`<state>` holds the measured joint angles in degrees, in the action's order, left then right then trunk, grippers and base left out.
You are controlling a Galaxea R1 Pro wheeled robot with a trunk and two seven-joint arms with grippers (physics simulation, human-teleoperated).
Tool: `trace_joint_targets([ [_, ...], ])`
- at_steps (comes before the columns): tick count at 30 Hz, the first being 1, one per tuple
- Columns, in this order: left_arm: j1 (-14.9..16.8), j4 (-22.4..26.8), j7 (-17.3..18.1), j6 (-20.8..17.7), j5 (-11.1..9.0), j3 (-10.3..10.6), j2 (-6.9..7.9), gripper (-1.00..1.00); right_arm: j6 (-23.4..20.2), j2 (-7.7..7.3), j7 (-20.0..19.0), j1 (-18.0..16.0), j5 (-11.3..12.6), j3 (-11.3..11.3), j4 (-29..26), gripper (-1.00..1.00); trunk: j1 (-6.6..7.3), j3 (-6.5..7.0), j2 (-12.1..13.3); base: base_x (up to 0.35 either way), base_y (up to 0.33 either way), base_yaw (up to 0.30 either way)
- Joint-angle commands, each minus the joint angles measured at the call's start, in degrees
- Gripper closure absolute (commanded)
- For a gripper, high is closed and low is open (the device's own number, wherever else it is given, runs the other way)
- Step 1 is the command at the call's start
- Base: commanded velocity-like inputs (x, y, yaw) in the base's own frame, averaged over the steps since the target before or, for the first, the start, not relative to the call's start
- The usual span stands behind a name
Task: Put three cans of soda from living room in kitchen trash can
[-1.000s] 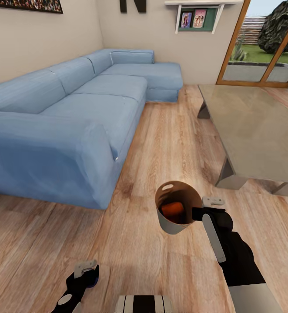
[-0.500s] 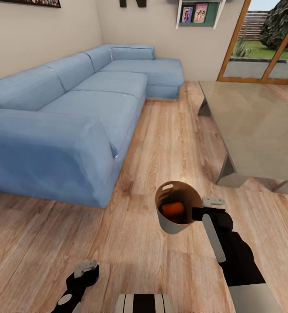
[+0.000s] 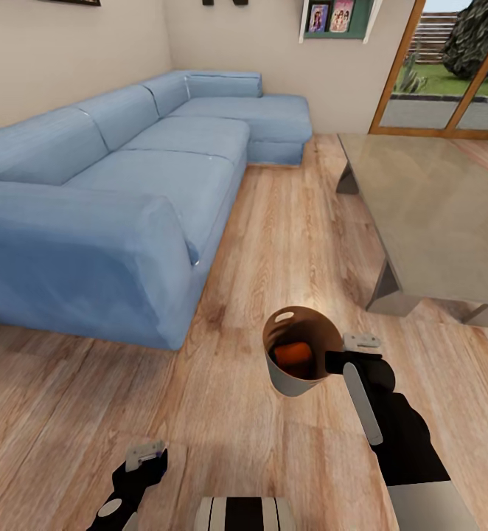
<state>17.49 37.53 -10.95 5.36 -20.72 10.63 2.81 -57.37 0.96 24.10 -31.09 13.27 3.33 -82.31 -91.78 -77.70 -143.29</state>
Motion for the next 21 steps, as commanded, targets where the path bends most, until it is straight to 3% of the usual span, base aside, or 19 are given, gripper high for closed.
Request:
trace_joint_targets([
  [1,0.00,0.00,0.02,0.00,0.01,0.00,0.00,-1.00,0.15,0.01,-0.10,-0.02,0.26,0.01,-0.05,1.00,0.01,-0.05,0.00,0.000,0.000,0.000],
  [21,0.00,0.00,-0.01,0.00,0.03,-0.03,0.00,-1.00,0.15,0.01,-0.10,-0.02,0.26,0.01,-0.06,1.00,0.01,-1.70,0.00,0.000,0.000,0.000],
])
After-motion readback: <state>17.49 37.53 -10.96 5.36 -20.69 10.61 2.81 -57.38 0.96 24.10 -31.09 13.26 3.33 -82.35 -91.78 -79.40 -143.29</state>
